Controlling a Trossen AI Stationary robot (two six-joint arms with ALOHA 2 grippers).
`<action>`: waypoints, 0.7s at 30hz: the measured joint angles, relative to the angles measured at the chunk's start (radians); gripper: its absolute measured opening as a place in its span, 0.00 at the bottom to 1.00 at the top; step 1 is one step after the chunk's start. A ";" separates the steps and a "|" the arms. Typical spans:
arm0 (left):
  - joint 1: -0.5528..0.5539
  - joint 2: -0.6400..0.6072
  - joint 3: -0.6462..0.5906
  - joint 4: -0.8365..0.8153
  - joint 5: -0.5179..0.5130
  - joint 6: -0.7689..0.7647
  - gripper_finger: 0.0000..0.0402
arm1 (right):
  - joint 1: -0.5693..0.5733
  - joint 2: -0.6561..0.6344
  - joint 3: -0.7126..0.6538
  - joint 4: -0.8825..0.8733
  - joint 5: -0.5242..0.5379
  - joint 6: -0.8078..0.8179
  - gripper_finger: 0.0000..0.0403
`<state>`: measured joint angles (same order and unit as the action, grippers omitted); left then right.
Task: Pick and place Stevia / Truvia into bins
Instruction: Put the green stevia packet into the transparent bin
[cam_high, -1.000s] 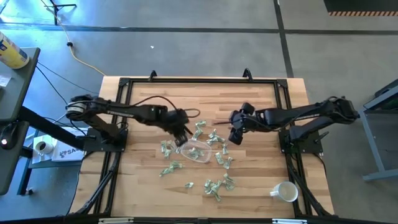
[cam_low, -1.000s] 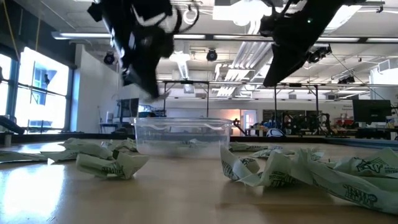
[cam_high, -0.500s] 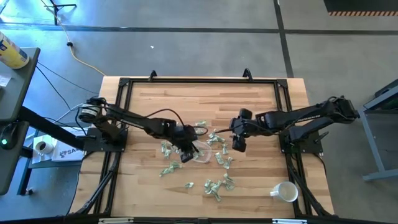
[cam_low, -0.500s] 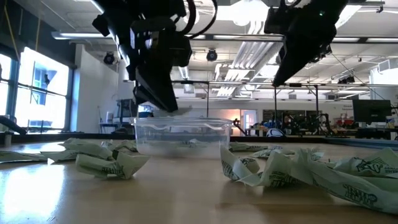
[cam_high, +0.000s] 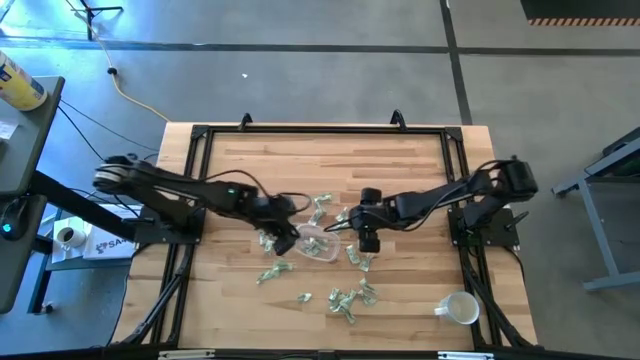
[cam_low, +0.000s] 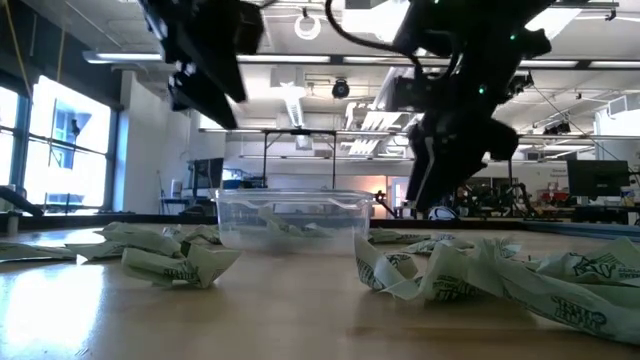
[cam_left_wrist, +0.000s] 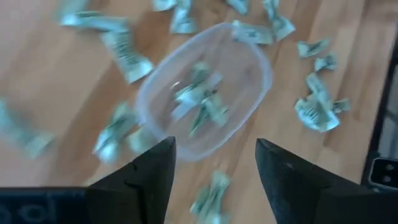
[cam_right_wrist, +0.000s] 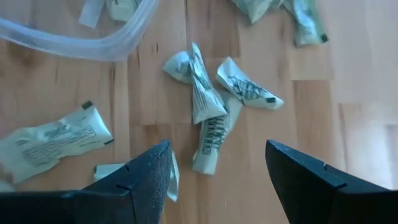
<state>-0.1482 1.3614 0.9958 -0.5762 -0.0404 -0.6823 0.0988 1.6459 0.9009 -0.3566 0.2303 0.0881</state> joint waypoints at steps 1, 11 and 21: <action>-0.007 -0.030 0.000 -0.045 -0.022 -0.015 0.61 | -0.003 0.014 0.000 0.004 -0.004 0.000 0.62; -0.016 -0.272 0.000 -0.295 -0.141 -0.061 0.45 | -0.072 0.121 0.001 0.094 -0.144 0.061 0.52; -0.016 -0.407 0.001 -0.409 -0.209 -0.056 0.34 | -0.169 0.140 0.003 0.093 -0.187 0.070 0.13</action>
<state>-0.1638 0.9545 0.9966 -0.9851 -0.2490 -0.7380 -0.0704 1.7863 0.9043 -0.2638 0.0438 0.1585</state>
